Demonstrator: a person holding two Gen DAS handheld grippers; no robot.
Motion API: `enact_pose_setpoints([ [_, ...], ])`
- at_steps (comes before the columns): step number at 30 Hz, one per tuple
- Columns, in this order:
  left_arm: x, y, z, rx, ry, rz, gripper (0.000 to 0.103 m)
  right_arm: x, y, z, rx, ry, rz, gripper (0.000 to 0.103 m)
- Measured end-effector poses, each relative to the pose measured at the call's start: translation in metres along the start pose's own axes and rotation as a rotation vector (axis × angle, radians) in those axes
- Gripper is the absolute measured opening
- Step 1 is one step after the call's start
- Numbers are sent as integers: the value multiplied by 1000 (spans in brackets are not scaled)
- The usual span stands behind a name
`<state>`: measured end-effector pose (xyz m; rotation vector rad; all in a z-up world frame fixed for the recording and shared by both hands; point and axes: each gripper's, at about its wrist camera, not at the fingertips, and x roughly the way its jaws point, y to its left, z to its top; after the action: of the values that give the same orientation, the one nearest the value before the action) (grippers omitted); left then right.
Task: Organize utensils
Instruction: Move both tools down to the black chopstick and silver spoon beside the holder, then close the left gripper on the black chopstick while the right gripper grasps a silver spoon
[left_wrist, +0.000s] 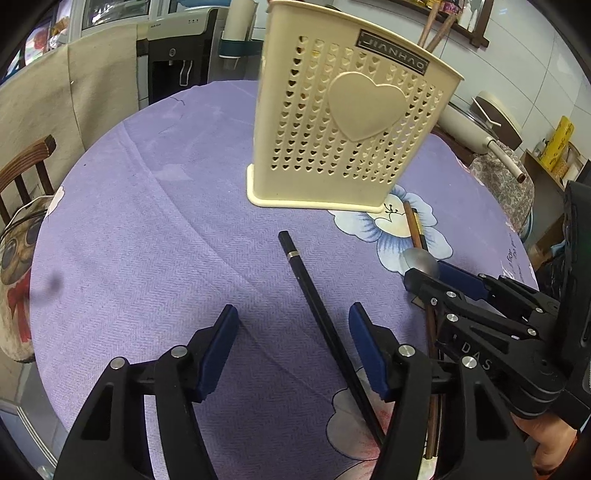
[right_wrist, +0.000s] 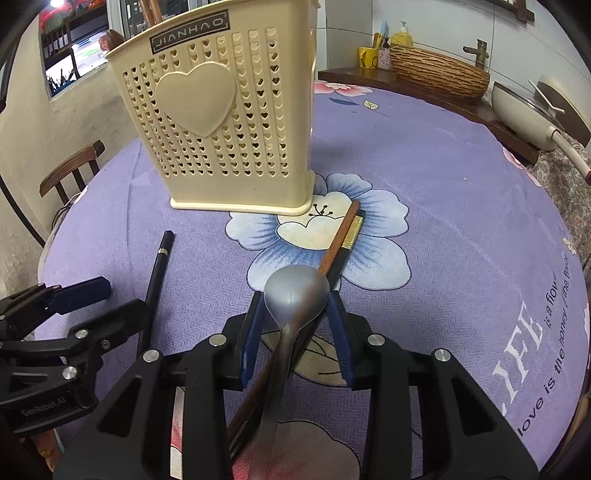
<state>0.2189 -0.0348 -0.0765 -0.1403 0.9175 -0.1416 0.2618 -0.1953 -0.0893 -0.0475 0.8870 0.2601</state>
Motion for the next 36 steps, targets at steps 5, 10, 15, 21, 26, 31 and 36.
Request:
enact_pose_setpoints([
  [5, 7, -10, 5, 30, 2, 34, 37, -5, -1, 0, 5, -18, 6, 36],
  [10, 15, -20, 9, 52, 2, 51, 22, -9, -5, -1, 18, -40, 11, 36],
  [15, 21, -24, 15, 56, -3, 61, 12, -15, -8, -2, 25, -61, 21, 36],
  [21, 23, -19, 16, 21, -5, 34, 10, -18, -12, -2, 34, -76, 28, 36],
  [26, 20, -12, 19, -15, -9, 15, 8, -27, -15, -3, 48, -116, 37, 36],
  [31, 2, -9, 21, -37, -46, -17, 8, -42, -18, -1, 59, -168, 43, 36],
  [36, -25, -12, 29, -39, -117, -38, 7, -58, -21, 2, 66, -214, 51, 36],
])
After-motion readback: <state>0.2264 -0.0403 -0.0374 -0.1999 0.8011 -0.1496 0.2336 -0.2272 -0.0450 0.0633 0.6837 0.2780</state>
